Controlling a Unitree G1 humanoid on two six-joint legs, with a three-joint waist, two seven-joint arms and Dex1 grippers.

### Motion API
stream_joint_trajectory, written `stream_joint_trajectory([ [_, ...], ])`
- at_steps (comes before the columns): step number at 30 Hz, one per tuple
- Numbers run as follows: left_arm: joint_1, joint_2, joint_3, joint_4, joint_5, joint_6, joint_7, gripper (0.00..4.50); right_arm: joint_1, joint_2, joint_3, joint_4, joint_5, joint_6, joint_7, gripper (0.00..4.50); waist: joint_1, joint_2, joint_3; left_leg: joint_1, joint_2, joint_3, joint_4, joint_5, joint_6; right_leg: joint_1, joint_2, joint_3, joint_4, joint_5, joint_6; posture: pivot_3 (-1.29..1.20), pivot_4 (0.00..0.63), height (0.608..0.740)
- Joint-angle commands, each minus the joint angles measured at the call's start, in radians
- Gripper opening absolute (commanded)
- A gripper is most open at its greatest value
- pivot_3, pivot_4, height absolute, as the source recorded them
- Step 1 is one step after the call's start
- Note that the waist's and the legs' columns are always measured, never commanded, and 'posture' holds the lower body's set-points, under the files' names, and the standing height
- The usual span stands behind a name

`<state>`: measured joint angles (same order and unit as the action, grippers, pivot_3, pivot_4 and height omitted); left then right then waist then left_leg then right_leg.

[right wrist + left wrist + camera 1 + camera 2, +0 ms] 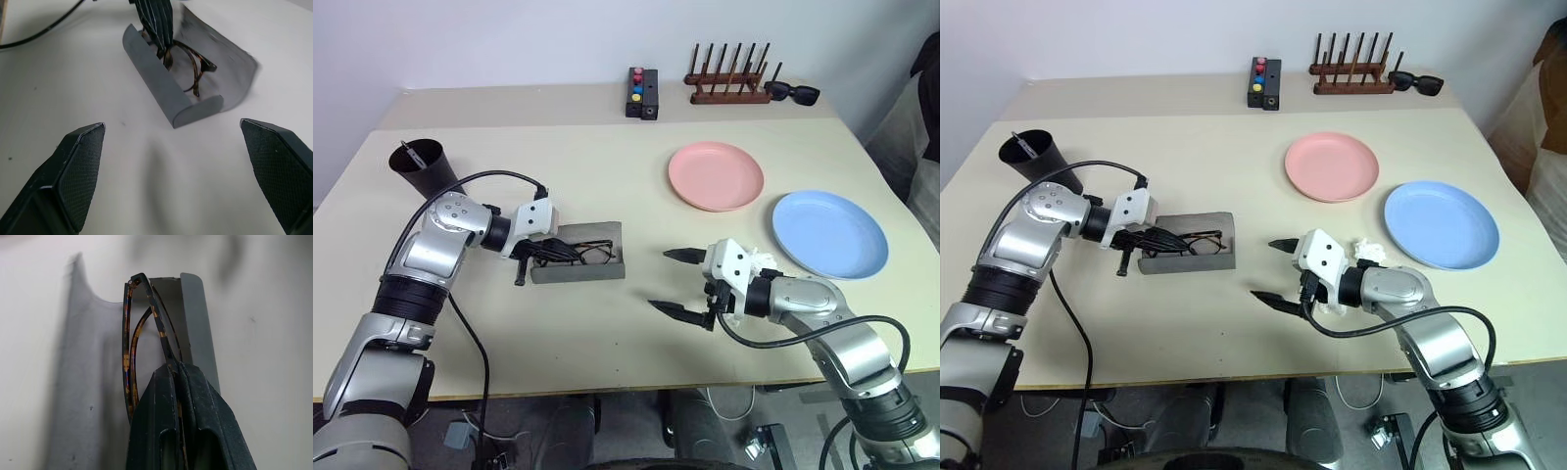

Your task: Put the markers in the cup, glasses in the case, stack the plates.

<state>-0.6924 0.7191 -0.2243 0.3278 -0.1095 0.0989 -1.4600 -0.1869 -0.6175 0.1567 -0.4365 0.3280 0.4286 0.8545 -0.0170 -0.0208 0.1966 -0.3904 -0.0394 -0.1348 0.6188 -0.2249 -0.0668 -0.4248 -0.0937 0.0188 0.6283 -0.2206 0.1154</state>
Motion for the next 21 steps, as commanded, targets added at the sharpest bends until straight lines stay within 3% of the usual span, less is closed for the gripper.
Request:
stream_joint_trajectory([
  [1,0.014,0.005,-0.007,-0.031,0.002,0.005,-0.004,0.65,-0.011,0.007,-0.003,-0.016,0.001,-0.021,0.000,4.50,0.000,0.000,0.000,0.000,0.000,0.000,0.000,0.000,0.000,0.000,0.000,0.000,0.000,0.000,0.000,0.00,0.150,0.739],
  [5,-0.010,-0.007,0.018,-0.006,0.005,-0.012,0.035,2.42,-0.018,0.010,0.000,-0.011,0.001,-0.020,0.000,4.50,0.000,0.000,0.000,0.000,0.000,0.000,0.000,0.000,0.000,0.000,0.000,0.000,0.000,0.000,0.000,0.00,0.150,0.739],
  [13,-0.169,-0.085,0.179,0.118,-0.091,0.006,0.196,2.42,-0.029,0.017,0.009,-0.005,-0.004,-0.021,-0.002,4.50,0.002,0.000,0.000,0.000,0.000,0.000,0.001,0.000,0.000,0.000,0.000,0.000,0.000,0.000,0.001,0.00,0.150,0.739],
  [18,-0.183,-0.083,0.162,0.231,0.000,-0.110,0.305,0.04,-0.045,0.026,0.018,0.001,-0.017,-0.029,-0.010,4.50,-0.006,0.000,0.000,0.001,0.000,0.000,0.000,0.000,0.000,0.000,0.000,0.000,0.001,0.000,0.001,0.00,0.150,0.739],
  [21,-0.175,-0.092,0.142,0.276,0.044,-0.147,0.355,0.04,-0.053,0.030,0.020,0.006,-0.026,-0.035,-0.015,4.50,-0.003,0.000,0.000,0.001,0.000,0.000,0.000,0.000,0.000,0.000,0.000,0.000,0.001,0.000,0.000,0.00,0.150,0.739],
])
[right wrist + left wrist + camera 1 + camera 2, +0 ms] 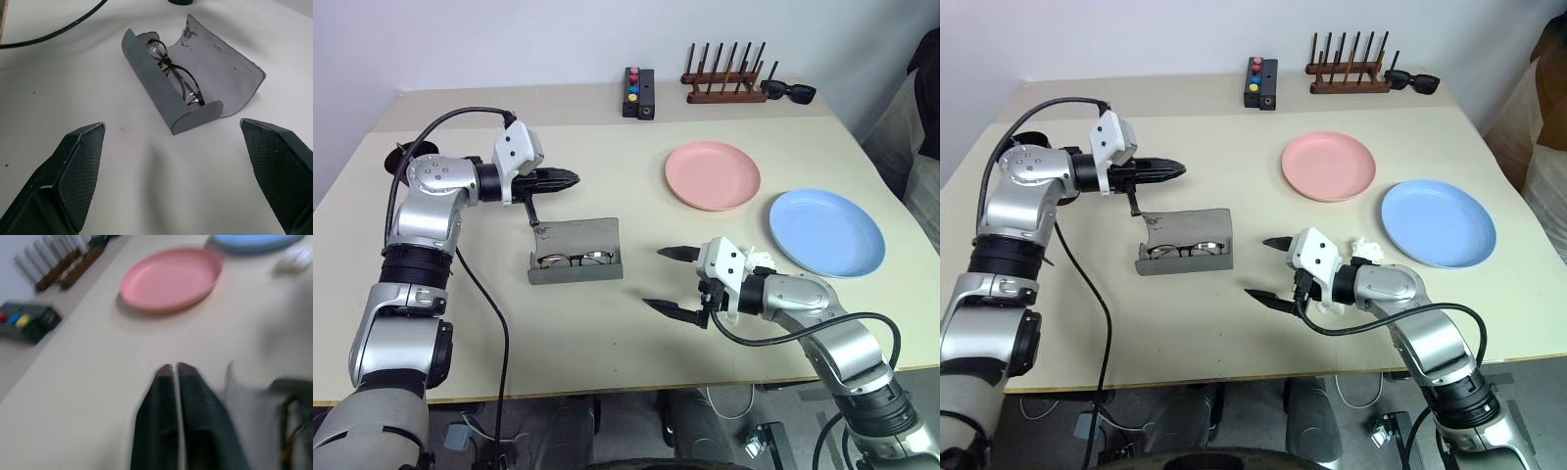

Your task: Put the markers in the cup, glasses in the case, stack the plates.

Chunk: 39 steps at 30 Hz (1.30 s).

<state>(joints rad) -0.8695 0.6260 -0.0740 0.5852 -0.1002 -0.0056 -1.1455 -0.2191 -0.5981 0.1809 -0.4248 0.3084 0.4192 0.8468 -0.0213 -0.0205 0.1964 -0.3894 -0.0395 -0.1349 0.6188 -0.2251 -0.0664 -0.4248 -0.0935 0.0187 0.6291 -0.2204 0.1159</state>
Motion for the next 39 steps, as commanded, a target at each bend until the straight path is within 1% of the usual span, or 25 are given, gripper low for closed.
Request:
stream_joint_trajectory([
  [1,0.011,-0.005,-0.013,0.020,0.040,-0.045,0.045,0.04,-0.024,0.012,-0.003,-0.002,-0.011,-0.027,-0.008,4.50,0.003,0.000,0.000,0.000,0.000,0.000,0.000,0.000,0.000,0.000,0.000,0.000,0.000,0.000,0.000,0.00,0.150,0.739],
  [8,0.085,-0.015,-0.056,-0.020,0.075,-0.052,0.045,0.04,-0.037,0.022,0.002,0.009,-0.020,-0.035,-0.010,4.50,0.006,0.000,0.000,-0.001,0.000,0.000,0.001,0.000,0.000,0.000,0.000,0.000,0.000,0.001,-0.002,0.00,0.150,0.739],
  [10,0.102,-0.010,-0.057,-0.045,0.055,-0.028,0.011,0.04,-0.036,0.023,0.002,0.008,-0.021,-0.035,-0.010,4.50,0.005,0.000,0.000,-0.001,0.000,0.000,0.001,0.000,0.000,0.000,0.000,0.000,0.000,0.001,-0.002,0.00,0.150,0.739],
  [13,0.140,0.017,-0.046,-0.110,0.001,0.032,-0.079,0.04,-0.035,0.024,0.000,0.008,-0.020,-0.033,-0.010,4.50,0.000,0.000,0.000,-0.001,0.000,0.000,0.001,0.000,0.000,0.000,0.000,0.000,0.000,0.001,-0.002,0.00,0.150,0.739],
  [17,0.178,0.059,-0.038,-0.186,-0.047,0.102,-0.150,0.04,-0.035,0.026,-0.001,0.010,-0.021,-0.033,-0.009,4.50,-0.001,0.000,0.000,0.000,0.000,0.000,0.001,0.000,0.000,0.000,0.000,0.000,0.000,0.001,-0.002,0.00,0.150,0.739],
  [21,0.232,0.086,-0.045,-0.269,-0.075,0.153,-0.188,0.04,-0.037,0.027,0.001,0.015,-0.022,-0.036,-0.006,4.50,0.002,0.000,0.000,-0.001,0.000,0.000,0.001,0.000,0.000,0.000,0.000,0.000,0.000,0.001,-0.002,0.00,0.150,0.739],
  [27,0.307,0.089,-0.066,-0.350,-0.065,0.187,-0.184,0.04,-0.070,0.044,-0.006,0.049,-0.045,-0.049,-0.030,4.50,0.003,0.000,0.000,-0.001,0.000,0.000,0.001,0.000,0.000,0.000,0.000,0.000,0.000,0.001,-0.002,0.00,0.150,0.739],
  [31,0.329,0.086,-0.051,-0.382,-0.074,0.195,-0.158,0.04,-0.115,0.037,0.001,0.129,-0.152,-0.084,-0.103,4.50,0.003,0.000,0.000,-0.001,0.000,0.000,0.001,0.000,0.000,0.000,0.000,0.000,0.000,0.001,-0.002,0.00,0.150,0.739],
  [34,0.306,0.021,0.043,-0.440,-0.187,0.252,-0.079,0.04,-0.196,0.060,-0.018,0.274,-0.274,-0.126,-0.246,4.50,0.004,0.000,0.000,-0.001,0.000,0.000,0.001,0.000,0.000,0.000,0.000,0.000,0.000,0.001,-0.002,0.00,0.150,0.739],
  [36,0.314,-0.016,0.084,-0.525,-0.263,0.322,-0.041,0.04,-0.234,0.062,-0.015,0.352,-0.328,-0.146,-0.295,4.50,0.005,0.000,0.000,-0.001,0.000,0.000,0.001,0.000,0.000,0.000,0.000,0.000,0.000,0.001,-0.002,0.00,0.150,0.739],
  [39,0.392,-0.045,0.079,-0.711,-0.335,0.397,-0.007,0.04,-0.292,0.053,0.017,0.480,-0.429,-0.195,-0.356,4.50,0.001,0.000,0.000,-0.001,0.000,0.000,0.000,0.000,0.000,-0.001,0.000,0.000,-0.001,0.001,-0.002,0.00,0.150,0.739],
])
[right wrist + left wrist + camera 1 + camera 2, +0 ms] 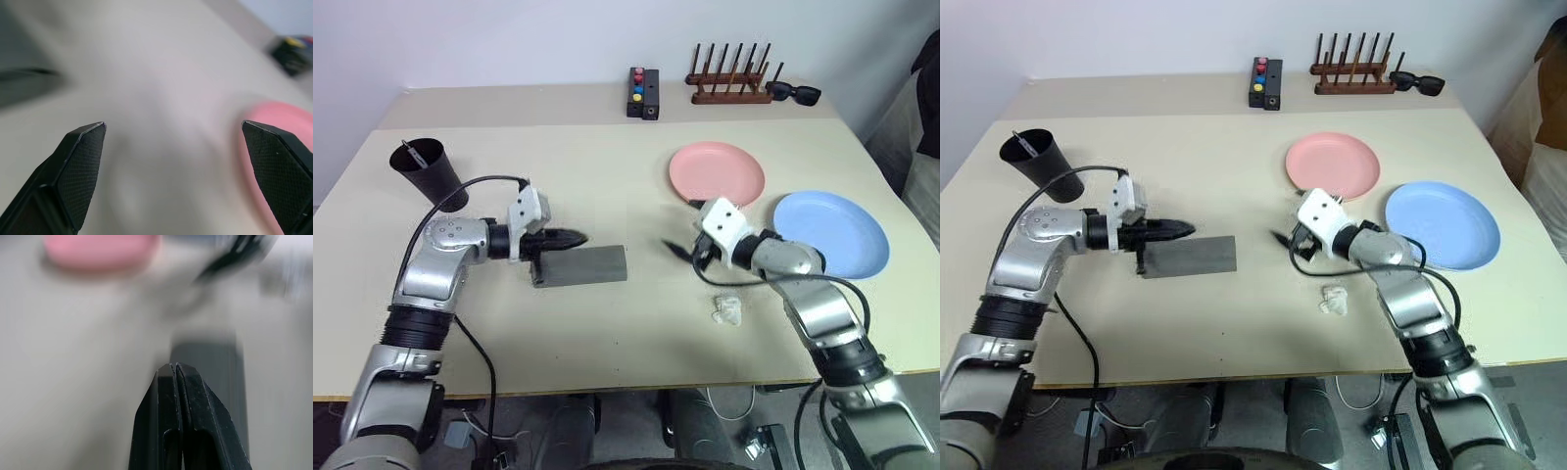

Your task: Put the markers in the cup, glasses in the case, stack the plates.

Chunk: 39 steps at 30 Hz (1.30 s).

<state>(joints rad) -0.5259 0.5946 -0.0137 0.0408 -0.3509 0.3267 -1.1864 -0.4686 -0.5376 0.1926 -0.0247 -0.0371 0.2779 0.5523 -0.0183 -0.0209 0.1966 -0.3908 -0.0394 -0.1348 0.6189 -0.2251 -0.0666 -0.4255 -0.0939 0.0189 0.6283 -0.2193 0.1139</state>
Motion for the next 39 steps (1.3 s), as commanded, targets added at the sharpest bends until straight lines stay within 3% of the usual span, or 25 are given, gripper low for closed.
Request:
stream_joint_trajectory([
  [1,0.070,-0.020,0.012,-0.212,-0.098,0.085,0.051,0.04,-0.061,-0.004,0.009,0.118,-0.107,-0.070,-0.082,4.50,-0.003,0.000,0.000,0.000,0.000,0.001,-0.001,0.000,0.000,0.000,0.000,0.000,0.000,0.000,0.000,0.00,0.150,0.739],
  [8,0.169,-0.091,-0.009,-0.375,-0.151,0.174,0.190,0.04,-0.169,0.023,0.044,0.422,-0.223,-0.202,-0.175,4.50,-0.005,0.001,0.000,0.002,0.000,0.002,-0.001,0.000,0.000,0.000,0.000,0.002,0.000,0.001,-0.001,0.00,0.150,0.739],
  [9,0.174,-0.101,-0.005,-0.383,-0.159,0.185,0.210,0.01,-0.180,0.030,0.043,0.459,-0.227,-0.219,-0.185,4.26,-0.004,0.000,0.000,0.002,0.000,0.002,-0.001,0.000,0.000,0.000,0.000,0.002,0.000,0.001,-0.001,0.00,0.150,0.739],
  [11,0.181,-0.114,0.002,-0.392,-0.166,0.198,0.239,0.00,-0.197,0.038,0.046,0.515,-0.243,-0.250,-0.202,3.63,-0.004,0.000,0.000,0.002,0.000,0.002,-0.001,0.000,0.000,0.000,0.000,0.002,0.000,0.001,-0.001,0.00,0.150,0.739],
  [18,0.198,-0.117,0.009,-0.386,-0.167,0.182,0.284,0.00,-0.215,0.036,0.064,0.579,-0.293,-0.356,-0.220,0.03,-0.003,0.000,0.000,0.002,0.000,0.002,-0.001,0.000,0.000,0.000,0.000,0.003,0.000,0.001,-0.001,0.00,0.150,0.739],
  [25,0.192,-0.125,0.005,-0.366,-0.160,0.153,0.294,0.00,-0.204,0.002,0.079,0.532,-0.363,-0.442,-0.233,0.03,-0.003,0.001,0.000,0.002,0.000,0.002,-0.001,0.000,0.000,0.000,0.000,0.003,0.000,0.001,-0.001,0.00,0.150,0.739],
  [29,0.186,-0.139,0.002,-0.351,-0.151,0.120,0.305,0.00,-0.176,-0.066,0.053,0.397,-0.383,-0.449,-0.194,0.03,-0.002,0.001,0.000,0.001,0.000,0.002,-0.001,0.000,0.000,0.000,0.000,0.003,0.000,0.001,-0.001,0.00,0.150,0.739],
  [35,0.177,-0.167,-0.022,-0.332,-0.152,0.085,0.301,0.00,-0.037,-0.174,-0.103,0.101,-0.262,-0.293,-0.061,0.03,0.005,0.001,0.000,0.001,0.000,0.002,-0.001,0.000,0.000,0.000,0.000,0.003,-0.001,0.000,-0.001,0.00,0.150,0.739],
  [39,0.152,-0.214,-0.069,-0.317,-0.179,0.078,0.258,0.00,0.199,-0.321,-0.306,-0.044,-0.197,-0.191,0.034,0.03,0.025,0.001,0.000,-0.001,-0.001,0.002,-0.001,0.000,0.000,0.001,-0.001,0.002,-0.004,0.000,-0.002,0.00,0.150,0.739],
])
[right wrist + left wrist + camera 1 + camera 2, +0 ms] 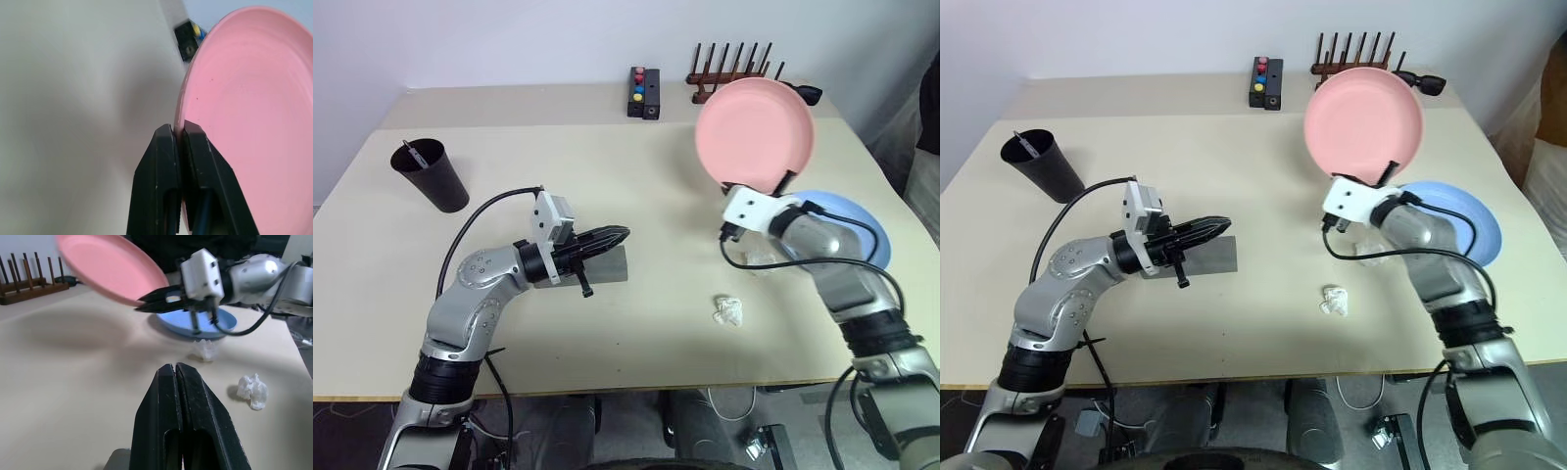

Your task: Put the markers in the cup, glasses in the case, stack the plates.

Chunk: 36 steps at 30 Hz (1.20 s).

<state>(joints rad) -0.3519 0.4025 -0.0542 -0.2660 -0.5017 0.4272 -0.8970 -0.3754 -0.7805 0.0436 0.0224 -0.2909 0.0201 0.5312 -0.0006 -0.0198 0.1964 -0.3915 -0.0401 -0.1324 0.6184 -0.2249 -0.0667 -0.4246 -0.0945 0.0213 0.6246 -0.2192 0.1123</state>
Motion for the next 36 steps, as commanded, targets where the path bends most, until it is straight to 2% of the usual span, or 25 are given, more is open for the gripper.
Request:
stream_joint_trajectory([
  [1,-0.028,-0.029,-0.039,-0.004,-0.029,-0.022,-0.043,0.00,0.153,-0.096,-0.191,-0.113,0.075,0.086,0.071,0.03,0.010,0.000,0.000,0.000,0.000,0.001,0.000,0.000,0.000,0.001,0.000,0.000,-0.001,0.000,0.000,0.00,0.150,0.739],
  [7,-0.070,-0.073,-0.113,0.060,-0.003,-0.044,-0.091,0.00,0.409,-0.134,-0.354,-0.218,0.149,0.139,0.145,0.03,-0.014,0.002,-0.001,0.002,0.001,0.005,0.001,0.000,0.001,0.004,0.000,0.002,-0.005,0.000,-0.001,0.00,0.150,0.739],
  [14,-0.095,-0.103,-0.139,0.111,0.010,-0.068,-0.113,0.00,0.463,-0.120,-0.378,-0.246,0.174,0.179,0.147,0.03,-0.013,0.002,-0.001,0.003,0.001,0.006,0.001,-0.001,0.001,0.004,0.000,0.002,-0.005,0.000,-0.001,0.00,0.150,0.739],
  [15,-0.096,-0.106,-0.140,0.115,0.011,-0.071,-0.113,0.00,0.461,-0.115,-0.379,-0.247,0.183,0.187,0.146,0.49,-0.011,0.002,-0.001,0.003,0.001,0.006,0.001,-0.001,0.001,0.004,0.000,0.002,-0.005,0.000,-0.001,0.00,0.150,0.739],
  [17,-0.095,-0.111,-0.141,0.120,0.014,-0.075,-0.113,0.00,0.459,-0.112,-0.380,-0.254,0.196,0.190,0.150,0.97,-0.010,0.002,-0.001,0.002,0.001,0.006,0.002,-0.001,0.001,0.004,0.000,0.002,-0.006,0.000,-0.001,0.00,0.150,0.739],
  [21,-0.086,-0.113,-0.141,0.122,0.017,-0.083,-0.111,0.00,0.460,-0.127,-0.391,-0.261,0.206,0.171,0.151,2.78,-0.010,0.002,-0.001,0.001,0.001,0.006,0.004,-0.001,0.001,0.005,0.000,0.002,-0.006,0.001,0.000,0.00,0.150,0.739],
  [24,-0.084,-0.116,-0.139,0.124,0.020,-0.089,-0.103,0.00,0.454,-0.128,-0.407,-0.280,0.246,0.162,0.174,2.78,-0.010,0.002,-0.001,0.001,0.001,0.006,0.004,-0.001,0.001,0.005,0.000,0.002,-0.006,0.001,0.000,0.00,0.150,0.739],
  [29,-0.086,-0.119,-0.137,0.129,0.024,-0.096,-0.099,0.00,0.429,-0.083,-0.412,-0.388,0.422,0.246,0.243,2.78,-0.012,0.002,-0.001,0.002,0.001,0.006,0.004,-0.001,0.002,0.005,0.000,0.002,-0.006,0.000,0.001,0.00,0.150,0.739],
  [32,-0.087,-0.123,-0.137,0.131,0.028,-0.096,-0.098,0.00,0.439,-0.062,-0.349,-0.432,0.454,0.293,0.258,2.78,-0.010,0.002,-0.001,0.001,0.001,0.006,0.004,-0.001,0.002,0.006,0.000,0.002,-0.006,0.000,0.001,0.00,0.150,0.739],
  [36,-0.081,-0.124,-0.136,0.125,0.034,-0.095,-0.097,0.00,0.401,-0.009,-0.233,-0.368,0.395,0.282,0.209,2.78,-0.010,0.001,-0.001,0.001,0.001,0.006,0.005,-0.001,0.002,0.007,0.000,0.002,-0.007,0.000,0.001,0.00,0.150,0.739],
])
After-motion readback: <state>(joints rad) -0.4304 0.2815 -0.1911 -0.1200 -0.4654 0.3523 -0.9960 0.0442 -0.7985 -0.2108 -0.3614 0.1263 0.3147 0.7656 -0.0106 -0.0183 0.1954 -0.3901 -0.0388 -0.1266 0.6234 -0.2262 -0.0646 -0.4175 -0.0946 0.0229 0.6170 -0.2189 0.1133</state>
